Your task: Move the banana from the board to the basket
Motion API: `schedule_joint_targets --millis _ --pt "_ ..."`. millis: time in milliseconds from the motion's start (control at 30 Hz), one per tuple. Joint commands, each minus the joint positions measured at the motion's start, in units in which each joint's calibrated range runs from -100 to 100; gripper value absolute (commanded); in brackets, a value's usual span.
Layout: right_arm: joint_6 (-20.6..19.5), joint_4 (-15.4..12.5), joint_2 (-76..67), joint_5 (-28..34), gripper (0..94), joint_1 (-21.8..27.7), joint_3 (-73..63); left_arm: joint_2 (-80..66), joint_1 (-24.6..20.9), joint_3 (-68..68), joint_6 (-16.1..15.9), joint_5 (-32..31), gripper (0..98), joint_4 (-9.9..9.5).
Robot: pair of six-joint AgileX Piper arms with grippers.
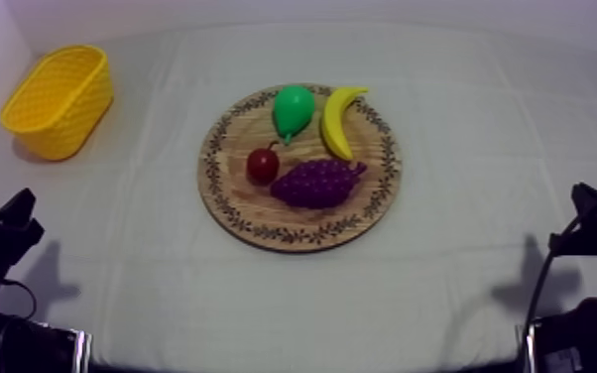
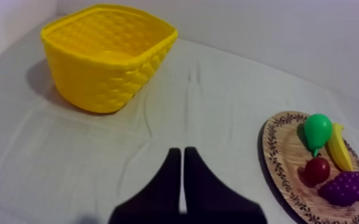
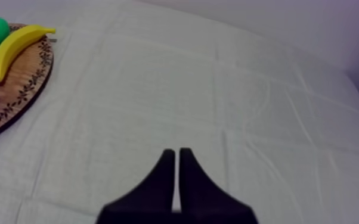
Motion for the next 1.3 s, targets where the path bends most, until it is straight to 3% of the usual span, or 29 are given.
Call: schedule_joint_targets --millis 0,1267 --pt "0.1 0.0 0.0 0.0 0.6 0.0 0.0 0.0 0.0 0.0 0.0 0.0 0.1 0.0" --pt "0.1 0.0 0.0 0.0 0.6 0.0 0.0 0.0 0.0 0.0 -0.4 0.1 0.1 0.05"
